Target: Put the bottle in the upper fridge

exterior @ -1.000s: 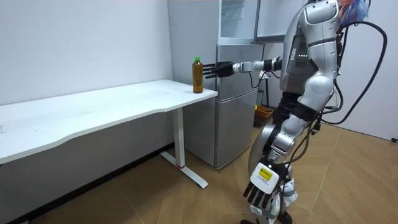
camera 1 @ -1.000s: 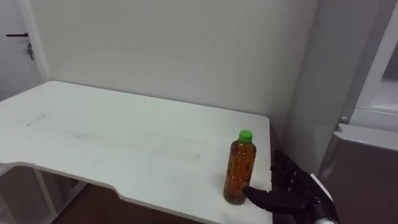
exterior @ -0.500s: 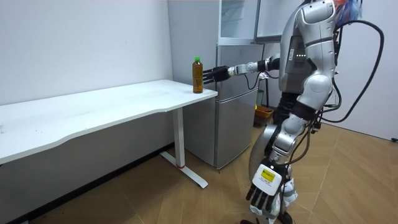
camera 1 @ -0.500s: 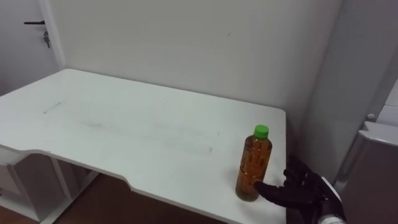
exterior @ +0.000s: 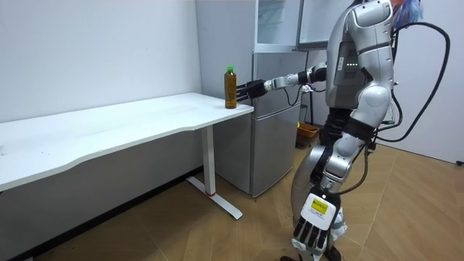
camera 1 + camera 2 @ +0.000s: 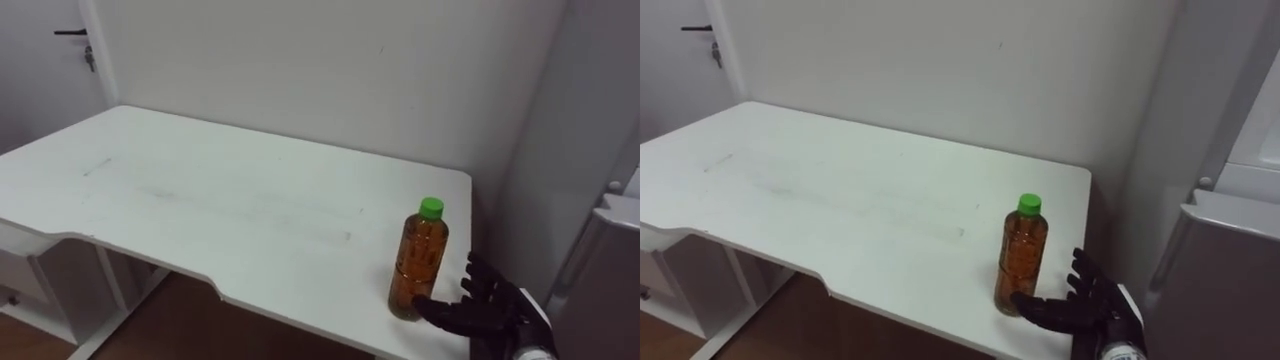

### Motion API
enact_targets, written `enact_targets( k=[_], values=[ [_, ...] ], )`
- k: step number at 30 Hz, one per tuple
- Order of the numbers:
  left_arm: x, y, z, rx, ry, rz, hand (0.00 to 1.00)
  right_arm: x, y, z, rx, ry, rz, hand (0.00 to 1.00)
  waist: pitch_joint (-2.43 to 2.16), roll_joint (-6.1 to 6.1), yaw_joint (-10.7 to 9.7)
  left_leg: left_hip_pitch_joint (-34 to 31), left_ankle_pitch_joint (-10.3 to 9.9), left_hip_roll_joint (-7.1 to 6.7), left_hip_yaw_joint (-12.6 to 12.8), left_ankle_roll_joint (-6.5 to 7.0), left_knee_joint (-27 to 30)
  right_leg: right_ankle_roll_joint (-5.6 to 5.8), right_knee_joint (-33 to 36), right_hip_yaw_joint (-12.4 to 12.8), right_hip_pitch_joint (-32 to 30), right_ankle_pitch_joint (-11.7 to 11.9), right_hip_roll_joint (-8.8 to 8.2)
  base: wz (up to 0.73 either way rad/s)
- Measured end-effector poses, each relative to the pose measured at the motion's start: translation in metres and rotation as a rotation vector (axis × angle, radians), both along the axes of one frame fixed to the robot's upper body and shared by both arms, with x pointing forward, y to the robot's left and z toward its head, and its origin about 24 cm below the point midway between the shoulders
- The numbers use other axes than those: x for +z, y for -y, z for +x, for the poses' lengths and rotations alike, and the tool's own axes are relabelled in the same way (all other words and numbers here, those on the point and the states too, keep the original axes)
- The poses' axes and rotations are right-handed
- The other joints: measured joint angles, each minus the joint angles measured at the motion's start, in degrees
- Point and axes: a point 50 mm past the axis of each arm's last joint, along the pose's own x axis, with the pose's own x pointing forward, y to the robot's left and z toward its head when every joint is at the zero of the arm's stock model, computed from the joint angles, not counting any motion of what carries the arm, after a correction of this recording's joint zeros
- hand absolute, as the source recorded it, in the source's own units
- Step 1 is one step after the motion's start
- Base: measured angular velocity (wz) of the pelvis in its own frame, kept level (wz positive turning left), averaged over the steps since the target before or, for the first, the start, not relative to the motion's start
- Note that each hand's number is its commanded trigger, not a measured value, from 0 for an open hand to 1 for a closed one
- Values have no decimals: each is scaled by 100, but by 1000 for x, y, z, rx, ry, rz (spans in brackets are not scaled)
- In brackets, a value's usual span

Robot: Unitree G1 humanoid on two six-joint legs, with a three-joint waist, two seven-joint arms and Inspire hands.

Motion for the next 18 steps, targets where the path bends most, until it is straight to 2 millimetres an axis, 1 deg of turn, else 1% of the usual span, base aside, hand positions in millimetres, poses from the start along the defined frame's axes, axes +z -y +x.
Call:
enact_targets(
  k=[5, 7, 9, 11, 13, 18],
  values=[
    [1, 0, 3, -3, 11, 1, 0, 19, -6, 14, 20, 59, -21, 0, 0, -11, 21, -145, 48, -11, -55, -2, 0, -5, 29, -10, -129, 3, -5, 6],
    [1, 0, 3, -3, 10, 1, 0, 27, -11, 20, 36, 81, -30, 0, 2, -42, 39, -142, 52, -10, -79, -6, 13, -5, 66, -3, -133, 2, -5, 7],
    [0, 0, 5, -14, 10, -1, 0, 29, -14, 22, 49, 85, -44, 0, 8, -73, 46, -144, 57, -7, -99, -8, 20, -4, 100, 2, -131, 1, -8, 10],
    [0, 2, 7, -25, 12, -4, 0, 30, -15, 23, 53, 89, -48, 0, 27, -107, 81, -152, 57, -8, -101, -8, 21, -4, 99, 3, -129, 1, -7, 3],
    [0, 2, 8, -33, 11, -5, 0, 32, -17, 23, 61, 93, -89, 0, 46, -142, 147, -159, 59, -11, -96, -6, 30, -4, 99, 9, -128, 1, -10, 0],
    [-1, 3, 7, -43, 9, -8, 0, 36, -17, 24, 34, 108, -117, 0, 45, -152, 209, -174, 64, -15, -93, 2, 56, -4, 100, 7, -127, 0, -12, 0]
  ],
)
